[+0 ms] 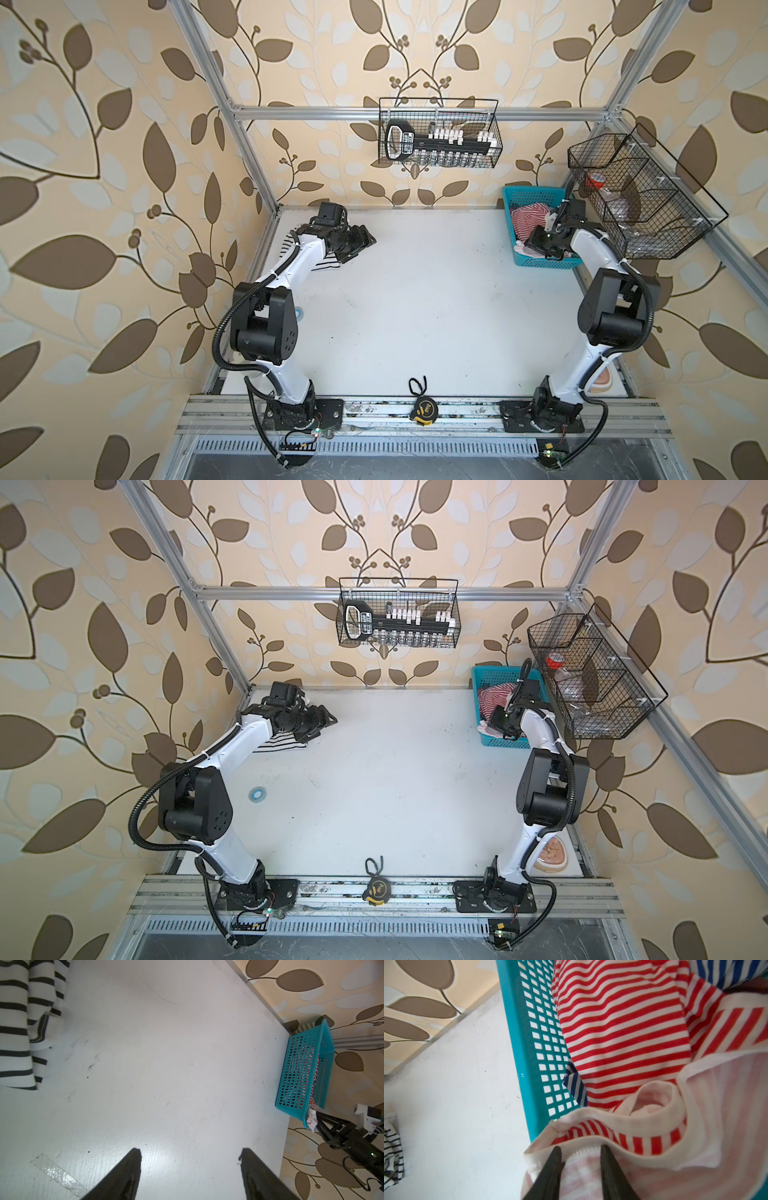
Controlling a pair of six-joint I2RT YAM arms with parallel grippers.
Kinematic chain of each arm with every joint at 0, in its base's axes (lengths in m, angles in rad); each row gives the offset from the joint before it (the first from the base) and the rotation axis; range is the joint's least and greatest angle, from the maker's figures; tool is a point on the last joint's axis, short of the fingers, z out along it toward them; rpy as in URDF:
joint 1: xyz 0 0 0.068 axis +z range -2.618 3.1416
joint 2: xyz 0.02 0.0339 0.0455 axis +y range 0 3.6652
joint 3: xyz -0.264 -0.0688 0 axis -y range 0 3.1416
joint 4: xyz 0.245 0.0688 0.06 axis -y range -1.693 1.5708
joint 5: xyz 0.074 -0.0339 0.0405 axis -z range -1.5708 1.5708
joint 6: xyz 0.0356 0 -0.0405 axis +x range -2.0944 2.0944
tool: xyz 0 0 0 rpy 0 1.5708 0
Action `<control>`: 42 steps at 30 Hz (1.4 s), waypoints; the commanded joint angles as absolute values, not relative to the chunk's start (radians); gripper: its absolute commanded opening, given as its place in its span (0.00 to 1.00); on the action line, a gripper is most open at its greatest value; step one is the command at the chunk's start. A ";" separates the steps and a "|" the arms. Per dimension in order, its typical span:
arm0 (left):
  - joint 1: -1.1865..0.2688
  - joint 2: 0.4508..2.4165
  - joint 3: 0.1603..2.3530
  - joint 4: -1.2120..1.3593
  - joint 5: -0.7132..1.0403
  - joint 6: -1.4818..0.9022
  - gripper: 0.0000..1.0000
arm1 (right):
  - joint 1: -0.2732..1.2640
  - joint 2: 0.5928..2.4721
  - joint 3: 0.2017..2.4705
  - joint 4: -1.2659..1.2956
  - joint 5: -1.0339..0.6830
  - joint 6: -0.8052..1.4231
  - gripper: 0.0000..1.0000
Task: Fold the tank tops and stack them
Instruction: 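Grasp the red-and-white tank top in the basket with right gripper while left lifts away, then lift the red-and-white tank top out of the basket with the right gripper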
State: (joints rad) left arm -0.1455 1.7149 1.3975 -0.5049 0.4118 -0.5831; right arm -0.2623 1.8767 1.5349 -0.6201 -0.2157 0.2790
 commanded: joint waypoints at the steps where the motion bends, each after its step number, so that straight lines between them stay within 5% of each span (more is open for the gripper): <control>1: -0.158 1.715 1.435 -0.508 0.420 -0.577 0.77 | -0.226 1.859 1.592 -0.630 -0.162 0.264 0.53; 8: -0.164 1.721 1.434 -0.512 0.420 -0.570 0.77 | -0.182 1.961 1.703 -0.732 -0.057 0.245 0.64; 17: -0.172 1.731 1.436 -0.525 0.421 -0.564 0.77 | -0.163 2.019 1.754 -0.835 0.106 0.207 0.56; 21: -0.175 1.731 1.439 -0.527 0.422 -0.561 0.77 | -0.156 2.022 1.755 -0.860 0.132 0.192 0.44; 26: -0.176 1.732 1.440 -0.529 0.422 -0.560 0.77 | -0.156 2.013 1.750 -0.861 0.102 0.196 0.01; 42: -0.178 1.694 1.452 -0.531 0.420 -0.551 0.77 | -0.128 1.570 1.661 -0.705 -0.023 0.224 0.00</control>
State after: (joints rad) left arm -0.1650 1.7302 1.4197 -0.5240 0.4118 -0.5762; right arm -0.1421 1.6207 1.6745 -0.7422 0.0429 0.2195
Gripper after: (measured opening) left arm 0.769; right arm 0.048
